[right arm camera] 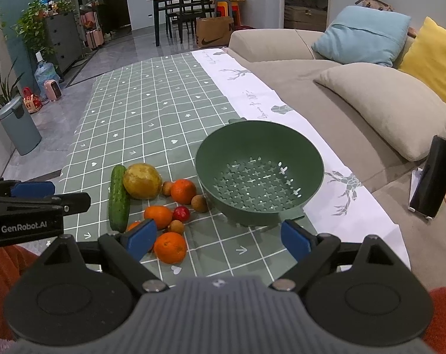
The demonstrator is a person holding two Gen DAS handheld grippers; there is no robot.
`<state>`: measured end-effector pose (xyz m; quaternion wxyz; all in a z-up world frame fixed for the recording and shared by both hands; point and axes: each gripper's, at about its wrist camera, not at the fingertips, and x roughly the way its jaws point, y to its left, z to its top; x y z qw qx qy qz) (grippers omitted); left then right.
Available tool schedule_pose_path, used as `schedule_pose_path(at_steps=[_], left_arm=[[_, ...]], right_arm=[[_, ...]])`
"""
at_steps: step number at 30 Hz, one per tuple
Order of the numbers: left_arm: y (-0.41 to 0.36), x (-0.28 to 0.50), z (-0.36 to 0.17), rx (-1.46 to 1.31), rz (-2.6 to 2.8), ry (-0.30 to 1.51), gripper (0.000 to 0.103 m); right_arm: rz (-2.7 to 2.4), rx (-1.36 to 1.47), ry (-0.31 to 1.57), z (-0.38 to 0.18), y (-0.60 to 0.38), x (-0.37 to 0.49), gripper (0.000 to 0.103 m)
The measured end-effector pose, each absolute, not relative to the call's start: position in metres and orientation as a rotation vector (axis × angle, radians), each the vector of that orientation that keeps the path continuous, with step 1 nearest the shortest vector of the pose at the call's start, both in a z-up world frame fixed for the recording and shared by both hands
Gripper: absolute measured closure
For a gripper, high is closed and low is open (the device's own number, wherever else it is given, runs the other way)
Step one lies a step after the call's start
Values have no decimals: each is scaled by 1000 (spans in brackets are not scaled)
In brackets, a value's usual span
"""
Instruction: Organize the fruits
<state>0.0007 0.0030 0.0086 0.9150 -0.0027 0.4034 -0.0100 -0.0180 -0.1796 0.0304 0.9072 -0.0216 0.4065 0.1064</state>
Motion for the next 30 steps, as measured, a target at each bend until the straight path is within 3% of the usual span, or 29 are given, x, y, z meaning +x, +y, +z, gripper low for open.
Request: schedule_pose_path(at_steps=[30], left_arm=[[9, -2, 14, -9, -29, 811, 31]], right_arm=[[216, -42, 849, 32, -176, -14, 15]])
